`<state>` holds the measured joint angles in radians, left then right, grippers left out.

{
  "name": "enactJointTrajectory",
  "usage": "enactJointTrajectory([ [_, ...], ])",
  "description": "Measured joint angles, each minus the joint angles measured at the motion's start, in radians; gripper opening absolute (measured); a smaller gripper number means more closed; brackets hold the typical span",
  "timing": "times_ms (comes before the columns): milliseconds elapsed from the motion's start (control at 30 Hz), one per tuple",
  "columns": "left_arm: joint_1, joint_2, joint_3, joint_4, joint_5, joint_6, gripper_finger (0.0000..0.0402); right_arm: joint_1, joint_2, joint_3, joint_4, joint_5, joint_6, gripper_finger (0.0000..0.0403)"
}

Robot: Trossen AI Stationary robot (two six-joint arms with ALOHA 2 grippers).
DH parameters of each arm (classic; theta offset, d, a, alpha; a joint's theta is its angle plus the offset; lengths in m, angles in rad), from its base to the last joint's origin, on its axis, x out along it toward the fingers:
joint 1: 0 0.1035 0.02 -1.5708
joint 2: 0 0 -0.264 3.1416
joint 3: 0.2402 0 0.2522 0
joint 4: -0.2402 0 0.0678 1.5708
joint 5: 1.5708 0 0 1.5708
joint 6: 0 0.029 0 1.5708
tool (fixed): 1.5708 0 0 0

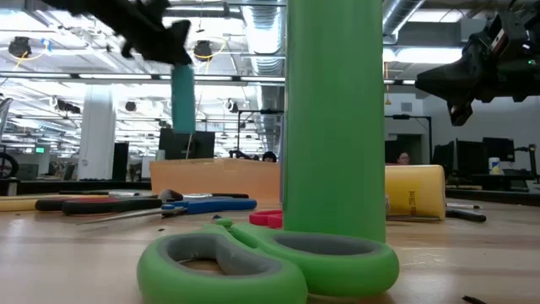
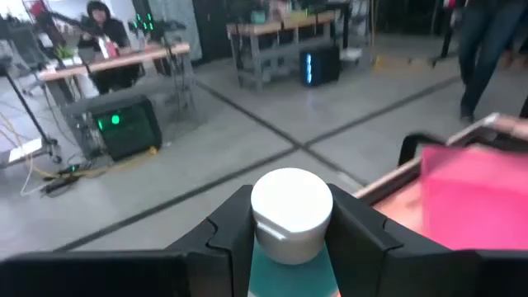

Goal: Pick & Place Paint Supplies
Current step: Put the light blue paint bottle into the orange bin

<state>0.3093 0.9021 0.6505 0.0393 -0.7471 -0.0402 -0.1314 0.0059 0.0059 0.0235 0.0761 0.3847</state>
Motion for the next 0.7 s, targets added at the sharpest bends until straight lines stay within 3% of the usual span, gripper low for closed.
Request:
enactJointTrajectory([
  [200, 0.171, 0.166, 0.000, 0.074, 0.217, -0.050, 0.0112, 0.000, 0.000, 0.000, 0.000, 0.000, 0.000, 0.0057],
  [367, 0.246, 0.234, -0.023, 0.109, 0.255, -0.056, 0.0112, 0.000, 0.000, 0.000, 0.000, 0.000, 0.000, 0.0057],
  [700, 0.284, 0.199, -0.133, 0.173, 0.286, -0.122, 0.0112, 0.000, 0.000, 0.000, 0.000, 0.000, 0.000, 0.0057],
])
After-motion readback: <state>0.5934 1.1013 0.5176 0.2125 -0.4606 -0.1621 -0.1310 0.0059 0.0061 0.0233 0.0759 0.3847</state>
